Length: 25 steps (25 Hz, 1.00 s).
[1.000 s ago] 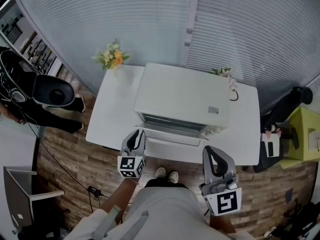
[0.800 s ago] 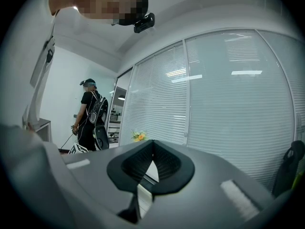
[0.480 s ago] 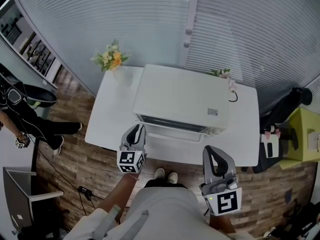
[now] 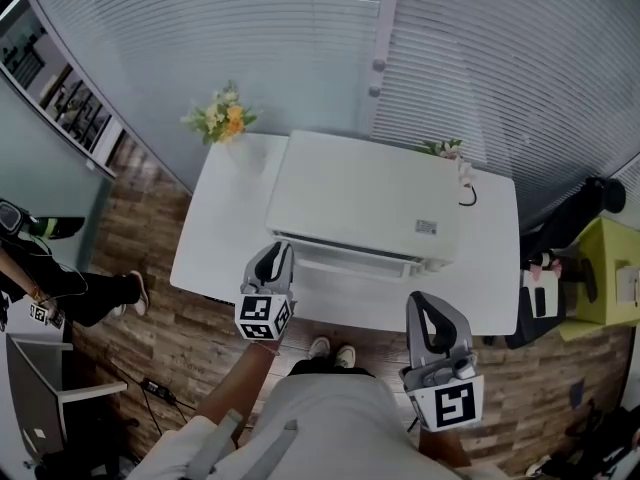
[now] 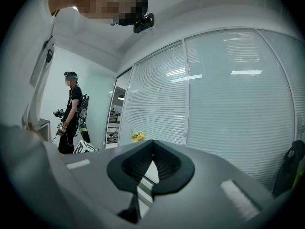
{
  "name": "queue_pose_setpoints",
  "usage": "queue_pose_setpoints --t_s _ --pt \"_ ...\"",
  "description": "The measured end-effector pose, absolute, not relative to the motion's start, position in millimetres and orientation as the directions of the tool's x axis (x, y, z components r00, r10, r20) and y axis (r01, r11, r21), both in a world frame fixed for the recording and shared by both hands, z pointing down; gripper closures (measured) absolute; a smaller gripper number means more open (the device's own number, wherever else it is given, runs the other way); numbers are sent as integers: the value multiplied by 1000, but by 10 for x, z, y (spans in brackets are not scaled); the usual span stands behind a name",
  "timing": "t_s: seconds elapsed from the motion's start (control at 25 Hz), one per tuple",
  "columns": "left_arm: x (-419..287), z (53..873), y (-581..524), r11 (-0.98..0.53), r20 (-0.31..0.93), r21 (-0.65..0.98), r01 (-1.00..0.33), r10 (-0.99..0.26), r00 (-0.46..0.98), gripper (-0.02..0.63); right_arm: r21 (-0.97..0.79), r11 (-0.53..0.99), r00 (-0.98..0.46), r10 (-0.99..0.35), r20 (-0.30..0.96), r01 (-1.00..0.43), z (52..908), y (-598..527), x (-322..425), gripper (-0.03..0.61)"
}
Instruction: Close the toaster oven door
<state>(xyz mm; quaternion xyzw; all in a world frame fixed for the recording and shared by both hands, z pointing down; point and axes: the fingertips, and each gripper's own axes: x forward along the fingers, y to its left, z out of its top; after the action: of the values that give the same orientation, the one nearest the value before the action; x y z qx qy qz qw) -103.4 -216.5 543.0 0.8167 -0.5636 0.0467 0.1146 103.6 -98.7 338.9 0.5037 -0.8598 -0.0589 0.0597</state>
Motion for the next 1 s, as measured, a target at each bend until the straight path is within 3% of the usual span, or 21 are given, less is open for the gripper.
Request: queue_pose_setpoints --t_s 1.0 --pt "-1008 5376 -2290 -359 201 118 -926 -904 376 525 165 484 -482 -875 55 -859 3428 -1027 1025 574"
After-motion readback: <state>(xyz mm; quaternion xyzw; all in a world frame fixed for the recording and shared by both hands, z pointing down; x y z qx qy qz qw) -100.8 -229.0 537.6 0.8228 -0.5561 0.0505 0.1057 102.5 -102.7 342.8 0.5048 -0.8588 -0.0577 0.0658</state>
